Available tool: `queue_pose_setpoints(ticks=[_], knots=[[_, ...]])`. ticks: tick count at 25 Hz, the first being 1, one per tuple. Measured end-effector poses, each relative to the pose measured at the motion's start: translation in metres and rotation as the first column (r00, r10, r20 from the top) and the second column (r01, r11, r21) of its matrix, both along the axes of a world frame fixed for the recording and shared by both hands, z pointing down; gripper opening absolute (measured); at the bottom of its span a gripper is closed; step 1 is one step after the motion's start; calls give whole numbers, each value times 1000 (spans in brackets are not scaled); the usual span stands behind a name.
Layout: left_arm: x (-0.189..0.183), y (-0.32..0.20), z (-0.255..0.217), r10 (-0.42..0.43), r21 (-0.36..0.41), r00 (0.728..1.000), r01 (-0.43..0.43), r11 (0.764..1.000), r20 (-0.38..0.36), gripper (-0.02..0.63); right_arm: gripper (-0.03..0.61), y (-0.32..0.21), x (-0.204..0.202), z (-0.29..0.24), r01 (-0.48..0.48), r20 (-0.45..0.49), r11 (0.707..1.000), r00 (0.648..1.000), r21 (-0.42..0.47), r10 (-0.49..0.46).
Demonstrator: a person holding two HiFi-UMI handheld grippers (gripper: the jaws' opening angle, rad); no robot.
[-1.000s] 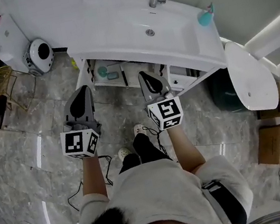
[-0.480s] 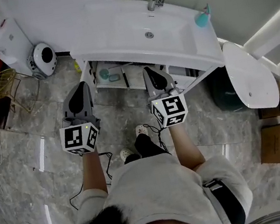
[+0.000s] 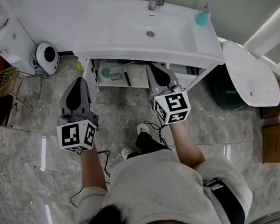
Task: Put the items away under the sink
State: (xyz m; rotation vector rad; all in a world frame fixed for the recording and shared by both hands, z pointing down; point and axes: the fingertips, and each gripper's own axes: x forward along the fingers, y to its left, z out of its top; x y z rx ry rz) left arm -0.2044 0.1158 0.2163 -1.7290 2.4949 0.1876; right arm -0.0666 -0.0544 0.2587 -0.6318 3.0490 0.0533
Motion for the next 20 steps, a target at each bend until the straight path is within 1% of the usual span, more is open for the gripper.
queue_pose_setpoints(ticks=[4, 13, 20], knots=[[2, 5, -3, 4, 14, 1000, -4, 1000, -9, 8, 11, 4, 1, -3, -1, 2, 1000, 1000, 4, 1], [9, 11, -7, 9, 36, 1000, -10, 999, 9, 8, 11, 15, 3, -4, 10, 0, 1000, 1000, 2, -10], [13, 8, -6, 19, 46, 1000, -18, 999, -9, 8, 11, 14, 7, -5, 11, 3, 1000, 1000, -3, -11]])
